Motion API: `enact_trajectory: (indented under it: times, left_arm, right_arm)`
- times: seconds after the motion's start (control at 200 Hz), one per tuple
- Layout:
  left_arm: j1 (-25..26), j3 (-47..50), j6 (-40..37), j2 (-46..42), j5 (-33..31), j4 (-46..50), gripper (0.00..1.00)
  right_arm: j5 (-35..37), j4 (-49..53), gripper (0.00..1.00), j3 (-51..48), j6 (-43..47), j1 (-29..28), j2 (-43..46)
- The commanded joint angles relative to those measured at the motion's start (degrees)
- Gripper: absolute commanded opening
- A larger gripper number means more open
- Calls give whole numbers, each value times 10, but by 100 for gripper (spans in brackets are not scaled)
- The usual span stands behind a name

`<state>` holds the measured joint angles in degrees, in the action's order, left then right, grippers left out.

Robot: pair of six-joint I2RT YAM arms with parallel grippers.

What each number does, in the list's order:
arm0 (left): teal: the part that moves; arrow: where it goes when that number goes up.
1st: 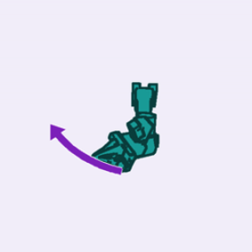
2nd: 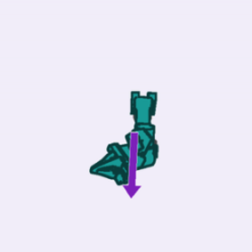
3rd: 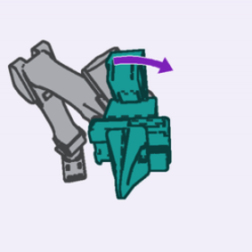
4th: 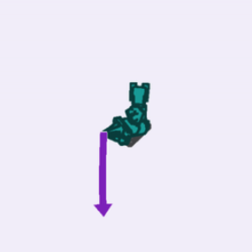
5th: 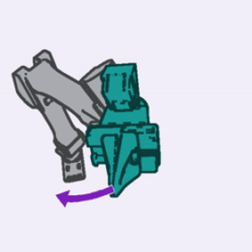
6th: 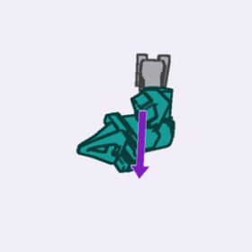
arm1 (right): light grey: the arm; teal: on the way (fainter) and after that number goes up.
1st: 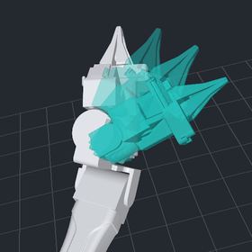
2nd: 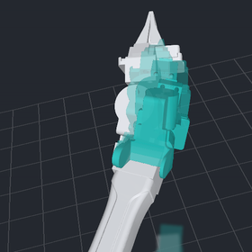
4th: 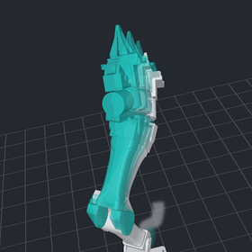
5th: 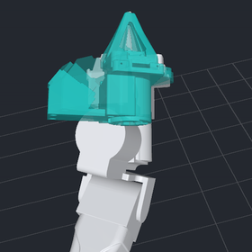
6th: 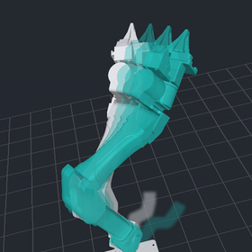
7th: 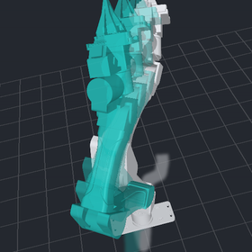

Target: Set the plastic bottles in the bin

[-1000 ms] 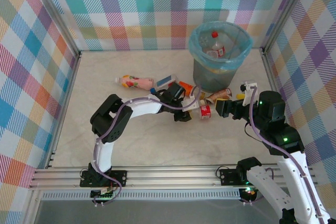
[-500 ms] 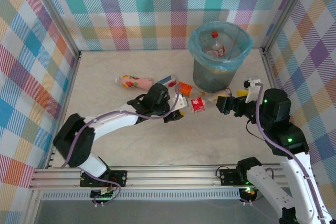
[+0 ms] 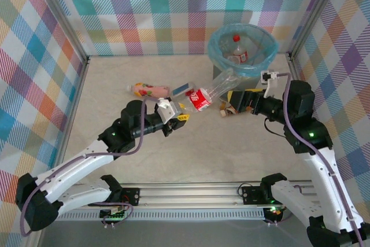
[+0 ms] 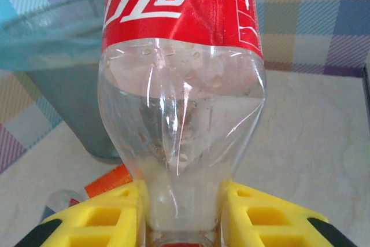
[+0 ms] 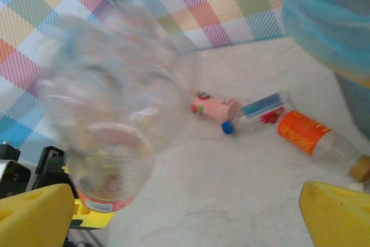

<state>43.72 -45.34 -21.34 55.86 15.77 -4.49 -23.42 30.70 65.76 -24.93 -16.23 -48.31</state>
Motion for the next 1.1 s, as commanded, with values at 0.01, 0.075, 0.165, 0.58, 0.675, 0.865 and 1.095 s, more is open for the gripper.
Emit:
enact_trajectory:
  times: [0.01, 0.075, 0.165, 0.58, 0.675, 0.865, 1.095]
  left_arm:
    - [-4, 12, 14, -29, -2, 16, 0]
    - [-4, 15, 14, -39, 5, 19, 0]
    - [-4, 14, 11, -44, 12, 33, 0]
    - [-3, 3, -4, -42, 73, 60, 0]
    - [-1, 0, -6, -44, 73, 62, 0]
    - [-1, -6, -11, -44, 63, 64, 0]
    - [-2, -16, -9, -49, 35, 75, 20]
  right_arm:
    - [-74, -52, 100, 13, -50, -1, -11]
    - [-95, -68, 100, 12, -64, -1, -19]
    - [-116, -86, 99, 15, -77, -1, -27]
    - [-124, -101, 96, 31, -87, -1, -47]
    - [-131, -101, 92, 33, -89, -1, -51]
    - [-139, -103, 75, 38, -89, -2, -54]
    - [-115, -73, 60, 55, -64, -1, -48]
